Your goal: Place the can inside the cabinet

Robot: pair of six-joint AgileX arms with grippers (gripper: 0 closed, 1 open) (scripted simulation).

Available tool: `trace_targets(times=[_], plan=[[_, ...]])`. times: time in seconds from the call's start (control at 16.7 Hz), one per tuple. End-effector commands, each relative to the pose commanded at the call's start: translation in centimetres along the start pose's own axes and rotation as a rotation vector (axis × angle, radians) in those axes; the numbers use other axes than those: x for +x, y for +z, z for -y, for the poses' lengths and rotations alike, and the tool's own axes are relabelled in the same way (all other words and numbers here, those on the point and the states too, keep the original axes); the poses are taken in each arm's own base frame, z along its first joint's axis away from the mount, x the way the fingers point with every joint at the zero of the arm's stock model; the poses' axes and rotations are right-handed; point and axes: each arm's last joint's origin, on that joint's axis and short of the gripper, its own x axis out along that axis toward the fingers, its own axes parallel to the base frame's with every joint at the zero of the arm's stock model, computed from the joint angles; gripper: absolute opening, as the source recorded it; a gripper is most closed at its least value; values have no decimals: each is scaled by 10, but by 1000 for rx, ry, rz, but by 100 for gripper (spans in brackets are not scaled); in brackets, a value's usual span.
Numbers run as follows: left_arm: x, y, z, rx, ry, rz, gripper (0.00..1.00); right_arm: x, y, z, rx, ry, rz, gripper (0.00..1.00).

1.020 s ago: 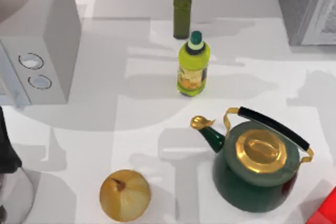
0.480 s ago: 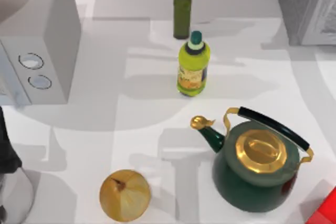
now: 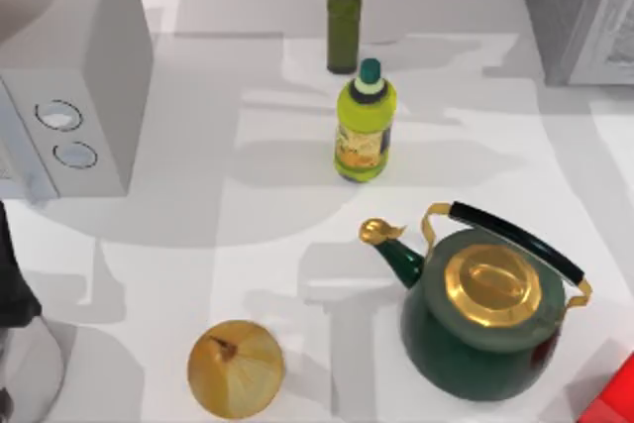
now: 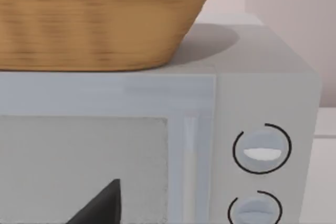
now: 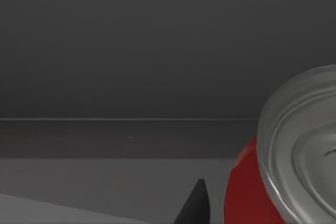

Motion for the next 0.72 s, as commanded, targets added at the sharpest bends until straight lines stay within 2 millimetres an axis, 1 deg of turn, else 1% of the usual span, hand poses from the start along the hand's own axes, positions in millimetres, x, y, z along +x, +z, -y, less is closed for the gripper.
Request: trace_targets(times=[0.12,0.24,0.36,0.48,0.72], plan=[[0,0,0,0,0,0,100,0,0,1,2,-3,0,0],[0,0,0,0,0,0,100,9,0,0,-1,-3,-16,0],[0,0,0,0,0,0,100,27,2,-1,-6,-4,-42,0],[0,0,0,0,0,0,100,48,8,-2,-8,-4,-50,0],[0,0,0,0,0,0,100,82,32,-4,2,-1,8,0]])
